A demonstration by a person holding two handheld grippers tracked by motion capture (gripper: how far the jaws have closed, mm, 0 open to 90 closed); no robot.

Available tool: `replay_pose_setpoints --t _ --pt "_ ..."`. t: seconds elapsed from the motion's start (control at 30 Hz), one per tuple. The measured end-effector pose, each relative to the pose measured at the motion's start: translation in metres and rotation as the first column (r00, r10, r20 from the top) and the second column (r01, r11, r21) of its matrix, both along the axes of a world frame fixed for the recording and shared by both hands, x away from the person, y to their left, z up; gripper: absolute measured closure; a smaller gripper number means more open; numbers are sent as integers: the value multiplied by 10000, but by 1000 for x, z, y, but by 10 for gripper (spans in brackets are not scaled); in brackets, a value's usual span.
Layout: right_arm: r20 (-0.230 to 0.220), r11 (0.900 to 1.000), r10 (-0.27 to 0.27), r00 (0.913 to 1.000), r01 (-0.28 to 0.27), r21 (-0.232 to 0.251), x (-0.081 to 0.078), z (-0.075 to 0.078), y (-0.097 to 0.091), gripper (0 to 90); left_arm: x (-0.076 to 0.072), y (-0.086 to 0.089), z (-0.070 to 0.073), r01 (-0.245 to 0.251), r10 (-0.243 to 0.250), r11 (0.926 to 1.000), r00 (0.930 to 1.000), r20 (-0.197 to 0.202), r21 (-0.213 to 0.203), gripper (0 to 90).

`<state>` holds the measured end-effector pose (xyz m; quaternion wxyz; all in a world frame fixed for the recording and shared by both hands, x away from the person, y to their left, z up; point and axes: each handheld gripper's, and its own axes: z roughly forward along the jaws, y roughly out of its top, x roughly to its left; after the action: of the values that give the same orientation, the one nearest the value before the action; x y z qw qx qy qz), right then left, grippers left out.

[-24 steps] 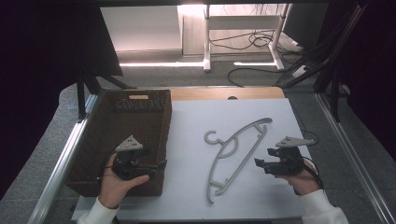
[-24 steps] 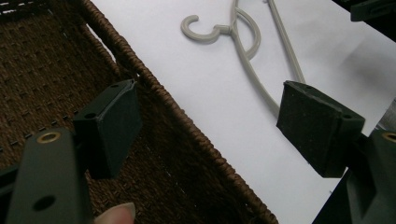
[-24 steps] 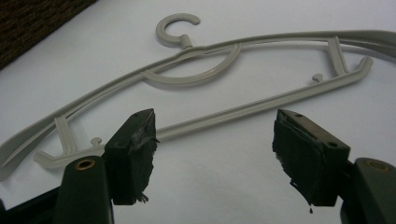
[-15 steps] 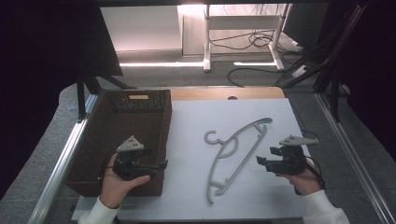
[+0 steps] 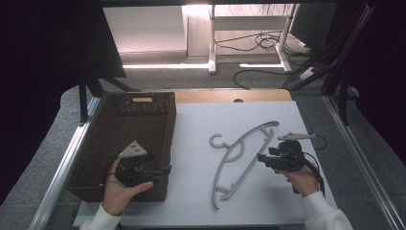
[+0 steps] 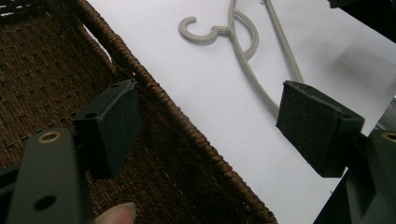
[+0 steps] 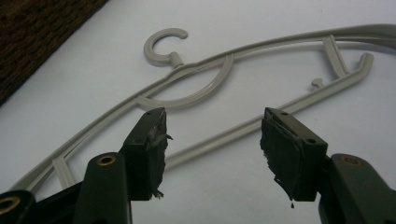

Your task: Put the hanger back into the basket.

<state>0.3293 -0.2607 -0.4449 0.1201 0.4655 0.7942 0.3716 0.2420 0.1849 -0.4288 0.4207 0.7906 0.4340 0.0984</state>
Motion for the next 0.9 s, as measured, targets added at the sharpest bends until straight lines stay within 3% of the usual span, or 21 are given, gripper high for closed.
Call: replay_pose_setpoints --t 0.2,0.43,0.57,0.9 --pt "-463 9970 -255 9986 220 -745 27 -6 21 461 1 -1 0 93 -93 10000 9999 -43 -17 218" --pt "-972 9916 -506 9940 384 -1238 55 -14 41 505 1 -1 -1 134 -135 9999 9999 -57 -47 218" --pt "-1460 9870 -736 9865 510 -1524 73 -22 54 530 1 -1 0 136 -137 9999 9999 -27 -64 219" --pt "-2015 9772 -1271 9712 878 -1933 95 -34 70 584 0 2 0 140 -140 9999 9999 9 -85 220"
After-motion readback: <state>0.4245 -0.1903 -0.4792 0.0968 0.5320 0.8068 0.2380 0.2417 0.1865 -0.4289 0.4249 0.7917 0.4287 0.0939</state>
